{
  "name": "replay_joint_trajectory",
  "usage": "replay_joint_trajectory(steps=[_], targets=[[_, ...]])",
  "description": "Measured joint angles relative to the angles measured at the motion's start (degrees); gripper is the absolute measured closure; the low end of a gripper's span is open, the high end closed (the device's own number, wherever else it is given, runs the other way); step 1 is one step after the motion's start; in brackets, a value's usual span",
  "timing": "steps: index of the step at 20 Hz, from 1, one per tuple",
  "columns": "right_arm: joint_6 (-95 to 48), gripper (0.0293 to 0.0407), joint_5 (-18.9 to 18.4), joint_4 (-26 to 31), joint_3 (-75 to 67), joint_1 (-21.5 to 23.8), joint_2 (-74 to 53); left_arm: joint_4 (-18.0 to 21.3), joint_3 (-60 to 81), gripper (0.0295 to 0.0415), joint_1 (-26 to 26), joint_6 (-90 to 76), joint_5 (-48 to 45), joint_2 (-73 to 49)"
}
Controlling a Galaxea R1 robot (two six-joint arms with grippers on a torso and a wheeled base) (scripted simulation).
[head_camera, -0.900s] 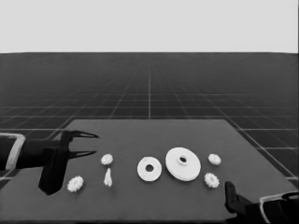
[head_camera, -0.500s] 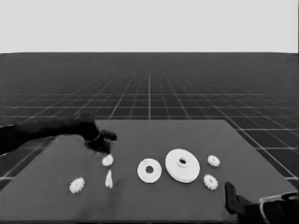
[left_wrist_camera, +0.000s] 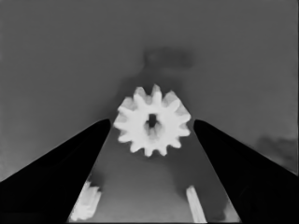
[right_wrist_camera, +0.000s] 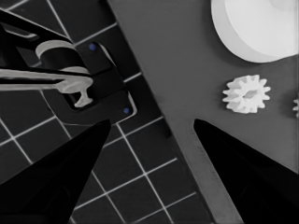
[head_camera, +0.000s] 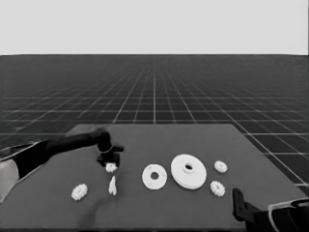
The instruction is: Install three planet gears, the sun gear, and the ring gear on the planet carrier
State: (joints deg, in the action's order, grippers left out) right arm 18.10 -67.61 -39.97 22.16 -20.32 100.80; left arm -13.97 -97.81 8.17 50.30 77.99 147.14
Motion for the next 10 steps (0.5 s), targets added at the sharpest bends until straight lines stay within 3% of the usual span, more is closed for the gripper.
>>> replay_joint_trajectory(steps=[6, 8, 10], targets=[[0.0, 0.0315, 0.0, 0.0, 0.0, 0.0, 0.0, -0.6, -1.7, 0.0326, 1.0, -0.7, -1.0, 0.7], [0.0, 0.0315, 0.0, 0.0, 0.0, 0.0, 0.0, -0.6, -1.7, 0.0395, 1.0, -0.7, -1.0, 0.7], [0.0, 0.0315, 0.0, 0.0, 0.0, 0.0, 0.0, -0.6, -1.8, 0.0398, 1.0, -0.7, -1.0, 0.7]])
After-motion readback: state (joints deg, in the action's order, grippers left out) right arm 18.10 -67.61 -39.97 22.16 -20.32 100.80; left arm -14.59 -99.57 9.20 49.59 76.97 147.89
